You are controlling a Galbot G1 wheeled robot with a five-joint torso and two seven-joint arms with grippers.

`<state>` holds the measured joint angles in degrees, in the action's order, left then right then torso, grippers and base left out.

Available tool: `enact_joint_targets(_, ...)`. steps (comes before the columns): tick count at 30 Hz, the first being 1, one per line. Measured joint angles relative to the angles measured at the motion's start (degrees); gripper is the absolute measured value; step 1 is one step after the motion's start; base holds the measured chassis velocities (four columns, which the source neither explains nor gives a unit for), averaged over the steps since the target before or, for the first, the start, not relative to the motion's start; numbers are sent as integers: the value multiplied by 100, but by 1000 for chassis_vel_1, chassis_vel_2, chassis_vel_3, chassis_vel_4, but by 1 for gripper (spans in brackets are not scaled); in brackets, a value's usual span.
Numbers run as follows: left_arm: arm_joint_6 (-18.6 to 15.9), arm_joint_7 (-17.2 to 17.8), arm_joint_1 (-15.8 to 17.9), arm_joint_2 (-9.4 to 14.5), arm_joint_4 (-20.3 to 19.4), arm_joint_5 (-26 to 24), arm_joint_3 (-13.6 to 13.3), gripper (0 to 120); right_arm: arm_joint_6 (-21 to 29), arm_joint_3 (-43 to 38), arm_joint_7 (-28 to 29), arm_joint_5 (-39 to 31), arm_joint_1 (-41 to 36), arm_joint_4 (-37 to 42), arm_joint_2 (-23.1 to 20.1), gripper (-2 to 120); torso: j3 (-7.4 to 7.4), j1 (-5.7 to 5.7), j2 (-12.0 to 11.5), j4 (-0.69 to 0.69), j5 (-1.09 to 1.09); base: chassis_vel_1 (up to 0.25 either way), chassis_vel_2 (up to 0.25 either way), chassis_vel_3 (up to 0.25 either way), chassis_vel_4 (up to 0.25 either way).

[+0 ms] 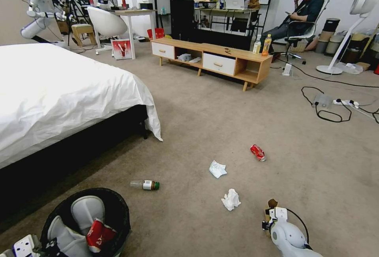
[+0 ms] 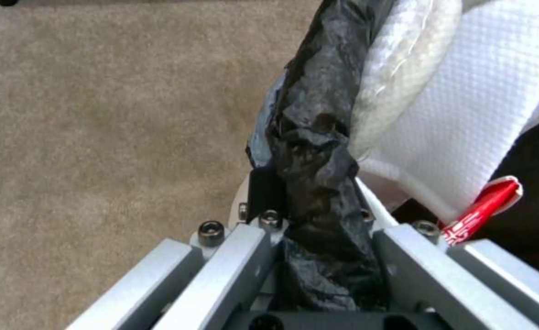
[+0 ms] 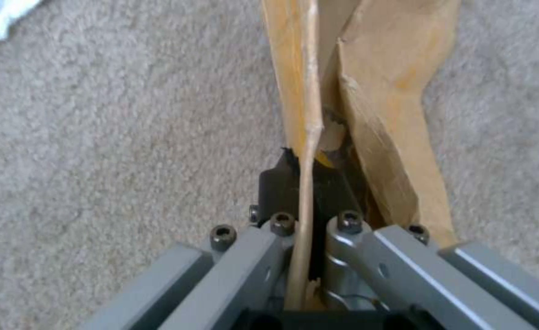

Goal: Pick up the trash bin and place the garbage on the floor into it.

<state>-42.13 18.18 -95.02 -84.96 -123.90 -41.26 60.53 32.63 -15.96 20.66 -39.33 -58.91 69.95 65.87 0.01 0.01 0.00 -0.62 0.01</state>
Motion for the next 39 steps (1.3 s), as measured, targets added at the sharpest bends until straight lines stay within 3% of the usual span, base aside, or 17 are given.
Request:
enact_joint_targets(9, 0, 4, 43, 33, -37, -53, -70, 3, -106, -126, 0, -148, -427, 986, -587, 0, 0, 0, 0, -2, -1, 0, 0, 0, 0)
enact_joint_targets(14, 0, 34, 132, 63, -82, -151, -143, 3, -371, -204, 32, -465, -779, 2320, -1169, 0, 0, 0, 0, -1, -1, 0, 0, 0, 0)
enact_joint_targets(21, 0, 127, 289, 184, -97, -339, -160, 3, -775, -103, 163, -939, -784, 3893, -1623, 0, 0, 0, 0, -1, -1, 0, 0, 0, 0)
enact_joint_targets(26, 0, 222, 407, 375, -103, -571, -156, 3, -1256, 245, 143, -1342, -408, 4975, -1965, 0, 0, 0, 0, 0, -2, 0, 0, 0, 0)
enact_joint_targets(31, 0, 326, 474, 506, -122, -797, -150, 3, -1683, 574, -107, -1604, -17, 5460, -2182, 0, 0, 0, 0, -2, -2, 0, 0, 0, 0)
enact_joint_targets(35, 0, 361, 492, 667, -145, -852, -227, 3, -2198, 1348, -439, -2157, 915, 5814, -2253, 0, 0, 0, 0, -1, -2, 0, 0, 0, 0)
enact_joint_targets(39, 0, 363, 491, 740, -162, -854, -277, 3, -2373, 2004, -532, -2575, 1740, 5838, -2154, 0, 0, 0, 0, -1, -1, 0, 0, 0, 0)
